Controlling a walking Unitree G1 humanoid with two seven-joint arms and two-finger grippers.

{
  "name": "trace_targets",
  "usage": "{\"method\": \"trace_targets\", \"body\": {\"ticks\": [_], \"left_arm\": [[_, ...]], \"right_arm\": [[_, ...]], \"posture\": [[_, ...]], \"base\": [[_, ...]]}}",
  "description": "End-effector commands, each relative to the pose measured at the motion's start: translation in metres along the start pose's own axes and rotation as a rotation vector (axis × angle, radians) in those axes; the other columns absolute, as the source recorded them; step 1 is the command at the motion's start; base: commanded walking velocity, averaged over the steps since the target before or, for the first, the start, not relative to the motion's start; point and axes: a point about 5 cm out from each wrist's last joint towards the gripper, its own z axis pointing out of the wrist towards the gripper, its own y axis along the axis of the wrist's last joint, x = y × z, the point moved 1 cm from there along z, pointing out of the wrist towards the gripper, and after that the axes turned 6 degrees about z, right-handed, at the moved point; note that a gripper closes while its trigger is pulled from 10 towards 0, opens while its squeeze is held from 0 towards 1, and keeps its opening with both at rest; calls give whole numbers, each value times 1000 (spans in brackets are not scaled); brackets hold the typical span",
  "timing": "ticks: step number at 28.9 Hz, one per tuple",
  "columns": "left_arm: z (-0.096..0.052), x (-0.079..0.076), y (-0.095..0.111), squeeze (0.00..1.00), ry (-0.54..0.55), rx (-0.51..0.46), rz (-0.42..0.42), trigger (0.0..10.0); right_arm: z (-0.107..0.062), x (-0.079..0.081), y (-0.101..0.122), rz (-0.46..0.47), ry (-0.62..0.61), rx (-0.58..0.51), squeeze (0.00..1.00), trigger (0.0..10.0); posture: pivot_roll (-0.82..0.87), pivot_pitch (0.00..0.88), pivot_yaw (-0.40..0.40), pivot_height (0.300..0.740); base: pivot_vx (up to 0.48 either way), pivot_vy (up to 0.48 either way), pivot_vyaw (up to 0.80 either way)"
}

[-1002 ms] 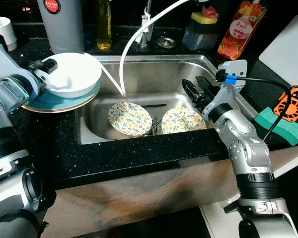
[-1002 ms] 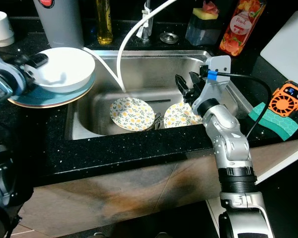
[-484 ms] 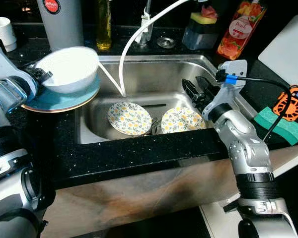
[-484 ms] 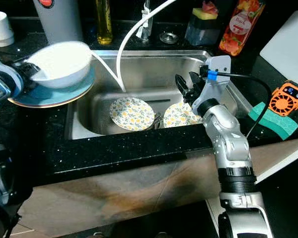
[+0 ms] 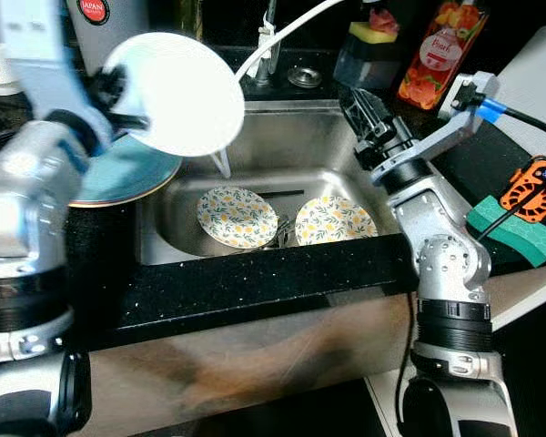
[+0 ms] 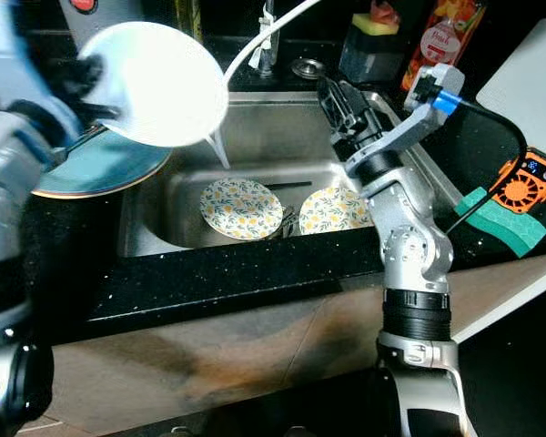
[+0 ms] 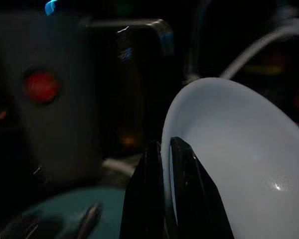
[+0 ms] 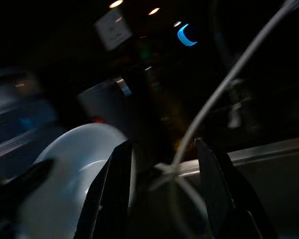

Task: Kitchen organization

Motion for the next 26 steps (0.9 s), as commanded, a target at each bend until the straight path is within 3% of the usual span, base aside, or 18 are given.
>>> {"method": "trace_targets", "body": {"ticks": [1,4,8,17,19,26], "left_arm": [[-2,-7,7,0,-31,-59,49,10000],[-3,-29,18,0,-125,-157,62,10000],[-4,-43,23,0,-192,-216,71,10000],[-6,-61,27,0,-276,-278,68,10000],[-7,-62,27,0,-284,-281,81,10000],[-9,-66,21,0,-296,-276,150,10000]], "right_arm": [[-2,5,2,25,33,5,0,10000],[-5,6,-15,102,37,100,0,10000],[-8,4,-26,125,18,166,0,10000],[-10,3,-39,53,-5,252,0,10000],[-10,0,-38,45,-35,246,0,0],[-8,-3,-29,43,-52,198,0,0]], "posture": [[150,79,-66,740],[150,79,-66,740],[138,79,-72,740],[138,79,-72,740],[134,80,-70,740],[140,79,-76,740]], "base": [[0,0,0],[0,0,0],[0,0,0],[0,0,0],[0,0,0],[0,0,0]]}}
